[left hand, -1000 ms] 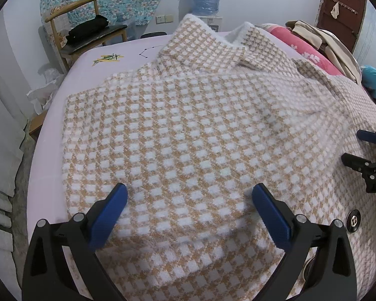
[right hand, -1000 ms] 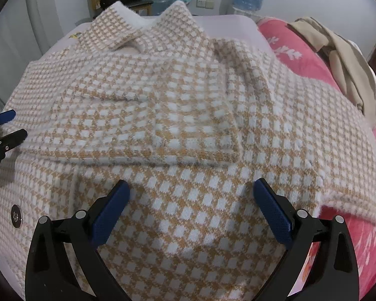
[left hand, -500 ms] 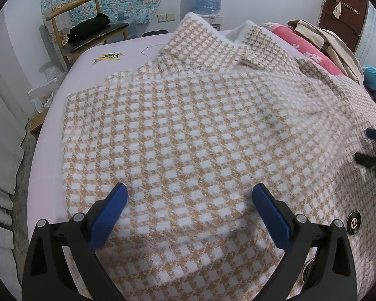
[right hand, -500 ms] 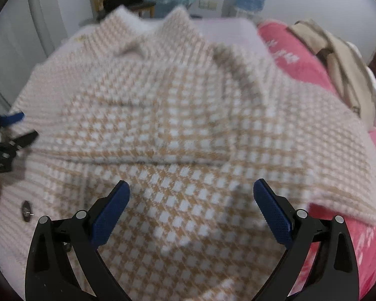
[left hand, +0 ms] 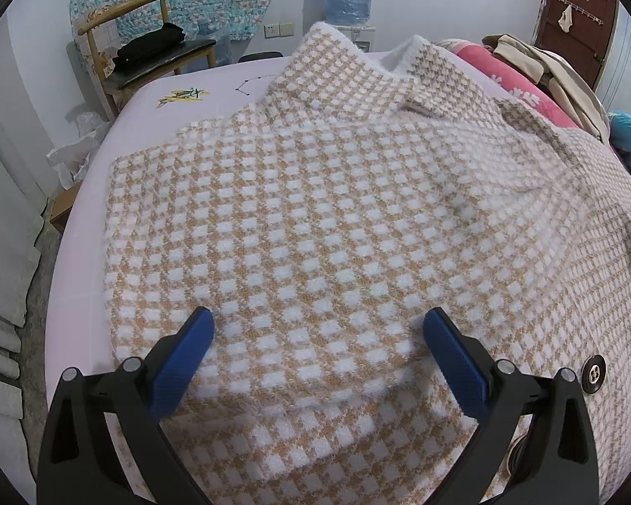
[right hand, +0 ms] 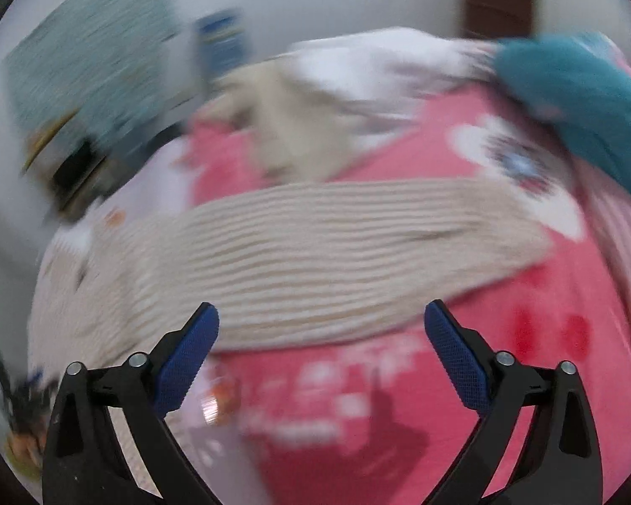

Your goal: Fold large clothes

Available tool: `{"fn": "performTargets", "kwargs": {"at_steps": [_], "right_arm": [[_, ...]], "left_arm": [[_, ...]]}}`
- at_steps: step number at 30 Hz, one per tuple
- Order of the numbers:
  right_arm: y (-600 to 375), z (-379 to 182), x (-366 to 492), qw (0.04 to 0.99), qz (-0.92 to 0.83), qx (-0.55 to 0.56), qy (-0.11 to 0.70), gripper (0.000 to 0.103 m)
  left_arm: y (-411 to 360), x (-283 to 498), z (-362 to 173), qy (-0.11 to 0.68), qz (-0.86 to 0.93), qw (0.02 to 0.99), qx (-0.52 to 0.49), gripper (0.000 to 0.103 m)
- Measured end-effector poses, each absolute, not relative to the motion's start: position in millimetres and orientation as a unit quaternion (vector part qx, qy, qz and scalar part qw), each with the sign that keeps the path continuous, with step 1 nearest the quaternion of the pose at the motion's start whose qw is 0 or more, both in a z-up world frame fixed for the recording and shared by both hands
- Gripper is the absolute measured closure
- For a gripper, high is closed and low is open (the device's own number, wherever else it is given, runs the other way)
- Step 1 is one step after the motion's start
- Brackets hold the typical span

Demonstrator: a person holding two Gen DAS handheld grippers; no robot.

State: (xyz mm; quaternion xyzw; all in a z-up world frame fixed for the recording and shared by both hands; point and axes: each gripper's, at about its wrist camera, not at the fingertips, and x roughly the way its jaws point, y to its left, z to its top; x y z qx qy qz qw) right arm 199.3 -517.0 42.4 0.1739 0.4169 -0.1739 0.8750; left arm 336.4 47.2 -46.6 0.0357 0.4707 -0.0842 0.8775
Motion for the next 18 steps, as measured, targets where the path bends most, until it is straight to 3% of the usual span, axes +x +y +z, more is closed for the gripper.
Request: {"fn": "performTargets", "kwargs": {"at_steps": [8,12,18], "right_arm": [[-641.7,2.6,170.4,0.801,-0.275,0.349,0.401,0.03],[-658.6,-10.5,171.5,0.788,-0.295,0.376,0.387,0.035],[-675.0,-36.0,182.9,0.77,-0.302,0.418,0.375,0.049]], "left_arm": [[48.0,336.9,-46.5,0.468,-0.083,0.879,0.035,0.005],[47.2,336.3,-46.3,0.469,-0.082,0.879,0.036,0.005],[47.3,337.6,-46.4,0.471,-0.079,0.878,0.036,0.005]]}}
